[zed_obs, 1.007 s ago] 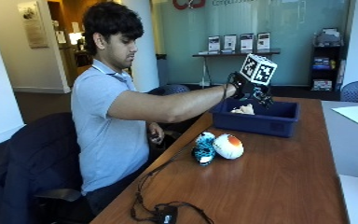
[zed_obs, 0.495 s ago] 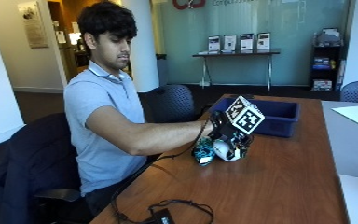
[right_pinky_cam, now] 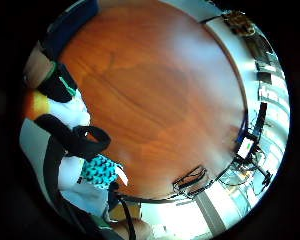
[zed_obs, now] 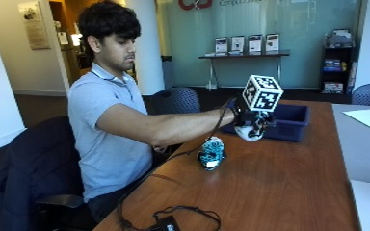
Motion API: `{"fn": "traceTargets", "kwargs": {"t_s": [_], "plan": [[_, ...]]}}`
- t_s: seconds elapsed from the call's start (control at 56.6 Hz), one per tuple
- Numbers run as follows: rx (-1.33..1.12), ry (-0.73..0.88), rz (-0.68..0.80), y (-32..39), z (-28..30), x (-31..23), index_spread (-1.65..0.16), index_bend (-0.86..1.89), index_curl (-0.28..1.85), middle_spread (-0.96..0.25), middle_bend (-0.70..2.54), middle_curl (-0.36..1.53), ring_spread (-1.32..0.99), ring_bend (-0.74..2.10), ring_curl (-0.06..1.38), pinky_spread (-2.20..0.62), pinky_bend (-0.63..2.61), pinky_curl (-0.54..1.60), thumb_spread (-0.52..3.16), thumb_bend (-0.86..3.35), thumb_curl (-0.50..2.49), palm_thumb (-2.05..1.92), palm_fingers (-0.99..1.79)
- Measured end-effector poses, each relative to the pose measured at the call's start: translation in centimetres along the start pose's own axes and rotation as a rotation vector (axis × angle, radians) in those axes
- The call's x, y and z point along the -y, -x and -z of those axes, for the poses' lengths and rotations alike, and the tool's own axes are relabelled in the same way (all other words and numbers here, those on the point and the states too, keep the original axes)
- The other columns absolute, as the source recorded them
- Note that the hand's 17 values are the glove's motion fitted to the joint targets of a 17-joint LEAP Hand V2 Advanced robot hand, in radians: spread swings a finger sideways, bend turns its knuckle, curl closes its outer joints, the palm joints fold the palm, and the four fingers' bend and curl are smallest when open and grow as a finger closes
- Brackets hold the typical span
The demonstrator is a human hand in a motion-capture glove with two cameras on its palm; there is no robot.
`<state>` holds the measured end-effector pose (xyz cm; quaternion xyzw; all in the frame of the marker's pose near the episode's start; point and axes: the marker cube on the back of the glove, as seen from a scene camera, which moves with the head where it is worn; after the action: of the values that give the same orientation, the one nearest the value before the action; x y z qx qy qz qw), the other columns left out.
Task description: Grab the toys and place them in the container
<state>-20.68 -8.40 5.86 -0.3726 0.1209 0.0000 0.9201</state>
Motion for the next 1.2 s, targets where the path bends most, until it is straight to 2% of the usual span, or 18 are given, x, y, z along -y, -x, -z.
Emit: {"fn": "traceTargets", "kwargs": {"t_s": [0.406, 0.671, 0.848, 0.954, 1.007, 1.042, 1.077, 1.095, 1.201], "plan": [[-0.022, -0.183, 0.118, 12.1, 7.5, 7.2, -0.14, 0.29, 0.57, 0.00, 0.30, 0.51, -0.19, 0.80, 0.54, -0.36, 1.06, 0.38, 1.33, 0.41, 0.75, 0.91, 0.87], [-0.093, -0.258, 0.177, 19.8, 8.3, 10.6, -0.13, 0.29, 0.62, 0.00, 0.26, 0.57, -0.18, 0.78, 0.55, -0.37, 1.05, 0.38, 1.42, 0.45, 0.76, 0.90, 0.92], [-0.104, -0.247, 0.176, 21.8, 7.8, 11.9, -0.12, 0.28, 0.65, 0.00, 0.23, 0.61, -0.17, 0.78, 0.55, -0.38, 1.05, 0.39, 1.46, 0.46, 0.76, 0.89, 0.94], [-0.113, -0.133, 0.125, 21.3, 6.6, 12.2, -0.13, 0.23, 0.66, 0.00, 0.22, 0.64, -0.17, 0.77, 0.56, -0.38, 1.06, 0.40, 1.40, 0.40, 0.77, 0.83, 0.90], [-0.105, -0.061, 0.112, 20.8, 6.0, 12.0, -0.16, 0.07, 0.62, 0.00, 0.18, 0.64, -0.18, 0.77, 0.56, -0.37, 1.14, 0.42, 1.40, 0.34, 0.73, 0.73, 0.73], [-0.101, -0.026, 0.107, 20.4, 5.8, 11.8, -0.20, 0.04, 0.59, 0.01, 0.12, 0.62, -0.16, 0.71, 0.57, -0.34, 1.23, 0.45, 1.47, 0.28, 0.66, 0.57, 0.43], [-0.103, -0.007, 0.106, 20.1, 5.7, 11.5, -0.22, 0.06, 0.59, 0.02, 0.13, 0.61, -0.14, 0.68, 0.59, -0.32, 1.30, 0.48, 1.48, 0.22, 0.61, 0.44, 0.28], [-0.107, 0.001, 0.108, 19.9, 5.6, 11.4, -0.23, 0.07, 0.57, 0.02, 0.10, 0.58, -0.12, 0.60, 0.56, -0.28, 1.31, 0.48, 1.47, 0.14, 0.56, 0.31, 0.09], [-0.137, 0.048, 0.156, 18.3, 5.2, 9.4, -0.28, 0.14, 0.49, 0.03, 0.15, 0.52, -0.08, 0.51, 0.48, -0.19, 1.36, 0.45, 1.46, 0.03, 0.47, 0.11, 0.03]]}}
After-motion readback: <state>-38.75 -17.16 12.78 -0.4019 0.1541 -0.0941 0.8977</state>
